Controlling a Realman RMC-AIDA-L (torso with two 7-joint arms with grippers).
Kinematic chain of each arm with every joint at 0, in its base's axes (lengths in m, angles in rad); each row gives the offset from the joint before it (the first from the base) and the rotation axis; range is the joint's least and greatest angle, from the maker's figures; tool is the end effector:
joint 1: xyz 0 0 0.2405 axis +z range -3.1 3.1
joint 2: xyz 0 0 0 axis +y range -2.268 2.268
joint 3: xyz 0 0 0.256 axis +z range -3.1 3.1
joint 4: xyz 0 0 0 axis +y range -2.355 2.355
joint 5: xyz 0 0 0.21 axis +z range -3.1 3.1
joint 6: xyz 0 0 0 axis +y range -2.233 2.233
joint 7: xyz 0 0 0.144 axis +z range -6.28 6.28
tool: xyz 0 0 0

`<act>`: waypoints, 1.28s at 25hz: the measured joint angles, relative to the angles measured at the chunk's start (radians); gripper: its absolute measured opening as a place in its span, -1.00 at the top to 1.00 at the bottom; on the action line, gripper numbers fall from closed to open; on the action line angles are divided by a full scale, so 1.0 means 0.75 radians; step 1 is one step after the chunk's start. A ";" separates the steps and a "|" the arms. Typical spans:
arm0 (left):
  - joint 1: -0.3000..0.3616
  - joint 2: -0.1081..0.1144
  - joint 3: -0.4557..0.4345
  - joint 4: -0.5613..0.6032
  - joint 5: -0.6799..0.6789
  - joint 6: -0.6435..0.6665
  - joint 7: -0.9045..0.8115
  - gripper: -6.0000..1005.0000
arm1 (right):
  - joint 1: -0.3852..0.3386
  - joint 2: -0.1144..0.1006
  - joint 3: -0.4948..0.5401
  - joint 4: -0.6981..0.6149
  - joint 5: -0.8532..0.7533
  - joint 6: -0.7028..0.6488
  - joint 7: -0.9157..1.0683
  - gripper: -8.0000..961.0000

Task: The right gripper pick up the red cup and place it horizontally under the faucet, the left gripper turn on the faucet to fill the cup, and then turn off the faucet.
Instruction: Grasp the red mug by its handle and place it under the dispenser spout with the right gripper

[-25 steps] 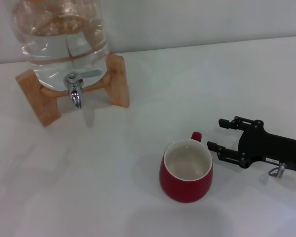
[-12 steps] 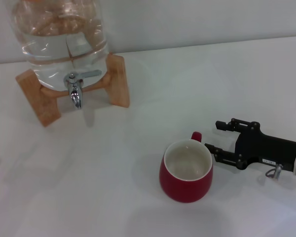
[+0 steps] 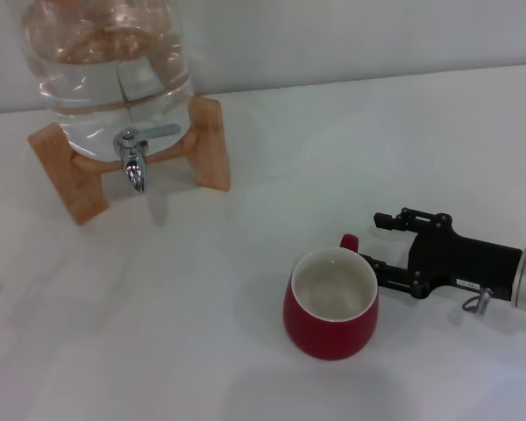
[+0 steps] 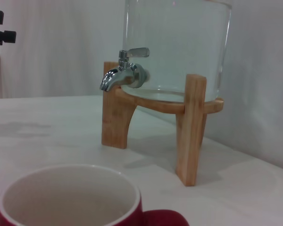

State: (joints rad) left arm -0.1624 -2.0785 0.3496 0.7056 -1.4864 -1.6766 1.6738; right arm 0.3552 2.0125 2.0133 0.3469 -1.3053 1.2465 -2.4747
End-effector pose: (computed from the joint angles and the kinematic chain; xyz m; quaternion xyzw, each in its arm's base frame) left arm -0.3566 0.2349 0.0936 -0.7514 -0.3628 -0.4267 0.3488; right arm 0.3261 0.2974 -0.0275 -0.9170 0.1118 0.2203 0.3132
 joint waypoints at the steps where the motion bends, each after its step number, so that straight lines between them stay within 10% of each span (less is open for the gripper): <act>1: 0.000 0.000 0.000 0.000 0.000 0.000 0.000 -0.60 | 0.003 0.000 0.000 0.000 0.000 -0.002 0.000 -0.39; 32: -0.010 0.000 0.000 0.000 -0.014 0.011 0.003 -0.60 | 0.064 0.004 -0.005 -0.053 0.033 -0.042 0.006 -0.37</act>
State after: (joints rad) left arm -0.1701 -2.0785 0.3497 0.7056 -1.4972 -1.6684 1.6764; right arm 0.4036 2.0152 2.0094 0.3071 -1.2804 1.2148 -2.4701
